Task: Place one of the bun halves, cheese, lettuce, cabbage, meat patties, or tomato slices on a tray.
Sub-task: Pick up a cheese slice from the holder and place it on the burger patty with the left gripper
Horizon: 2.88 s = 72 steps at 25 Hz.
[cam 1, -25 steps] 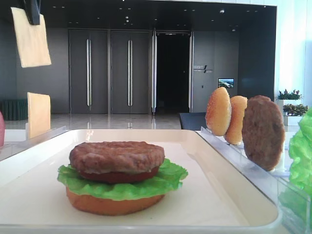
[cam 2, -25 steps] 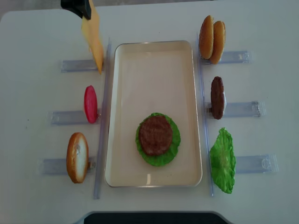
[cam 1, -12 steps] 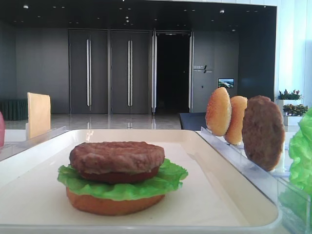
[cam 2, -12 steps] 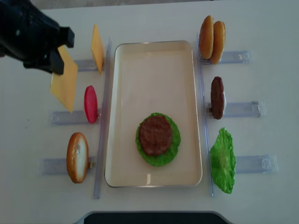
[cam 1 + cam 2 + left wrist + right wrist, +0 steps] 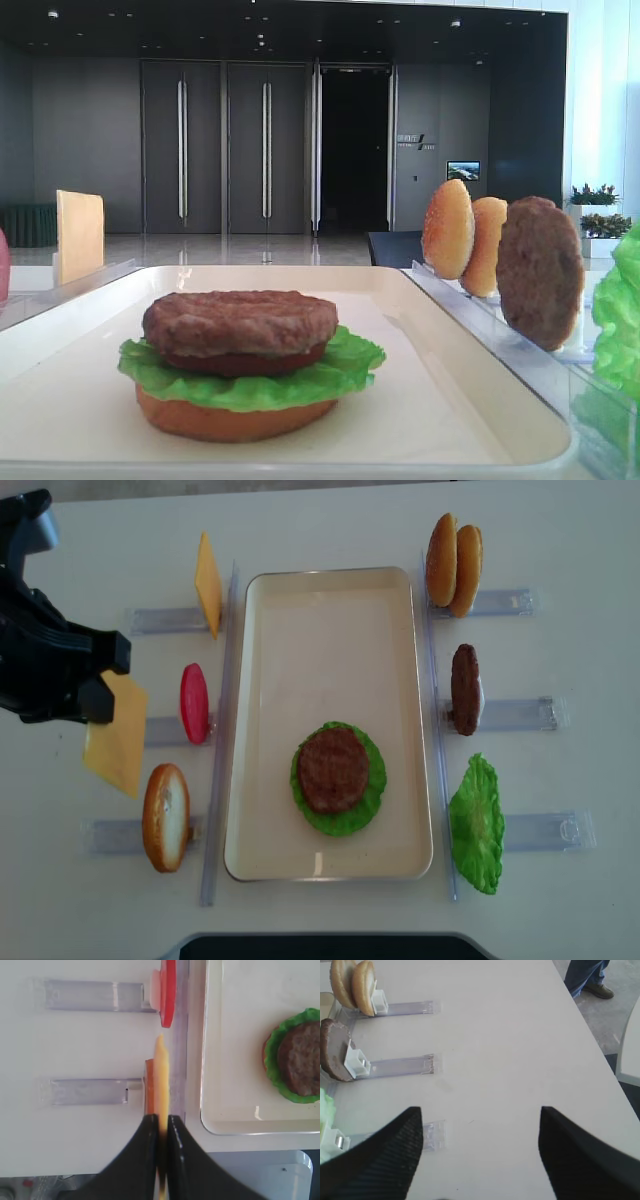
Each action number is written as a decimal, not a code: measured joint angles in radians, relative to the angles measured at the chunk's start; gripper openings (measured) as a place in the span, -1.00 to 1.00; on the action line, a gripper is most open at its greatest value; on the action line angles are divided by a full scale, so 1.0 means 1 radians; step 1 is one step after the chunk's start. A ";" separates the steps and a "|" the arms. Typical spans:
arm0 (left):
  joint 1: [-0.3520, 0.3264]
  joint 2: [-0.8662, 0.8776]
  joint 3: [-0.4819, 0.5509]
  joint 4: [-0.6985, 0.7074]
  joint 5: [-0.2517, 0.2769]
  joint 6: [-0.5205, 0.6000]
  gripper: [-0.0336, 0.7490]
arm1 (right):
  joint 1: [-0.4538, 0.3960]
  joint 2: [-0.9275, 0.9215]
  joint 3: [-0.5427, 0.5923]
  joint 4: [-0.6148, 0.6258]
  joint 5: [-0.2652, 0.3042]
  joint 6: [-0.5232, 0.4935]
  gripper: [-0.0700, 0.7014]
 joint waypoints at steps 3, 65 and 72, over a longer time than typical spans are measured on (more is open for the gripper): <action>0.000 0.017 0.002 0.000 0.000 0.000 -0.86 | 0.000 0.000 0.000 0.000 0.000 0.000 0.40; 0.000 0.445 0.231 -1.158 -0.393 0.937 -0.86 | 0.000 0.000 0.000 0.000 0.000 0.000 0.40; -0.006 0.445 0.231 -1.144 -0.394 0.877 -0.86 | 0.000 0.000 0.000 0.000 0.000 0.000 0.40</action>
